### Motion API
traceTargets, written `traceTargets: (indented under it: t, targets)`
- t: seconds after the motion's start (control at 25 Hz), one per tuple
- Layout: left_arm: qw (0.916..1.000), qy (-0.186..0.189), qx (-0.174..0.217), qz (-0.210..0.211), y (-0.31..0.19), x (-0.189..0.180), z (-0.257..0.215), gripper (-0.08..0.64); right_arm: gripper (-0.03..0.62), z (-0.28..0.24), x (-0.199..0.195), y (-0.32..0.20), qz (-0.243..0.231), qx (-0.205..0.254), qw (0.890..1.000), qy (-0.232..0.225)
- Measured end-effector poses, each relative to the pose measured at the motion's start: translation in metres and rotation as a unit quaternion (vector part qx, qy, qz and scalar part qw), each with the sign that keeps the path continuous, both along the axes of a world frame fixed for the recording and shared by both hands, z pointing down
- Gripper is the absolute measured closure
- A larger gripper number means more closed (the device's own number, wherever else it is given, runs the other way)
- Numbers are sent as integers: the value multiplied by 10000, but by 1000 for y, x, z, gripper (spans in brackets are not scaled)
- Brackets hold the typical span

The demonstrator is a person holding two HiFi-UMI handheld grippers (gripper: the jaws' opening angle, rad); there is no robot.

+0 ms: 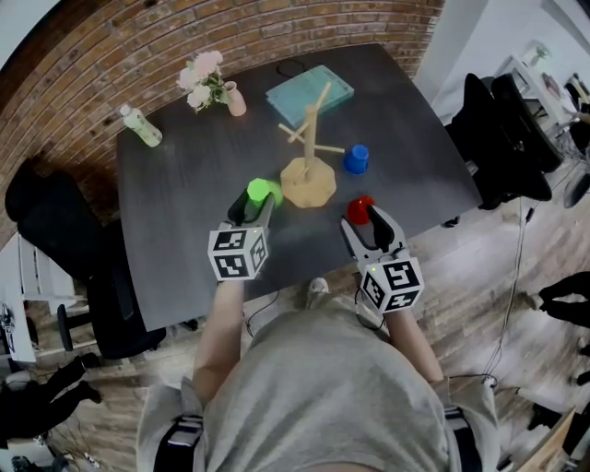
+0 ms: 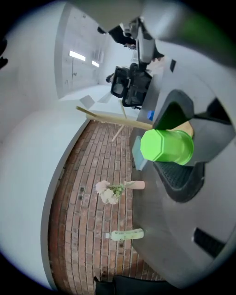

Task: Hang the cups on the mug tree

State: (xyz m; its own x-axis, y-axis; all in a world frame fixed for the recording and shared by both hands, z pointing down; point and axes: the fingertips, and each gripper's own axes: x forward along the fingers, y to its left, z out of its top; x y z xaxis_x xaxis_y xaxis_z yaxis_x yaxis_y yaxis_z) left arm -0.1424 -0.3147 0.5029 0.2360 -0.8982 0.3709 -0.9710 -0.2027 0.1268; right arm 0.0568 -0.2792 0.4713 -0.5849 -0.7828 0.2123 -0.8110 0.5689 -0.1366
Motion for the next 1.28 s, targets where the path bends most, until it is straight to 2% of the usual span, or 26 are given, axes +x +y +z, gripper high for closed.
traceTargets:
  t: [0.2,0.4,0.8,1.28]
  targets:
    - [9988,82,464,148,-11,2,-50,348,354,0,-1,0,-6,2,10000,-35]
    - [9966,3,766,300,-17,8,-81,348,356,0,-1,1,10,-1,10000,-45]
    - [9922,-84,1162,446,-36,15,-114,348,356,-2,4,-5,18,17,10000,-18]
    - [9874,82,1461,603,-69,26,-132,348,360,2,12,-18,-10,-14,10000,33]
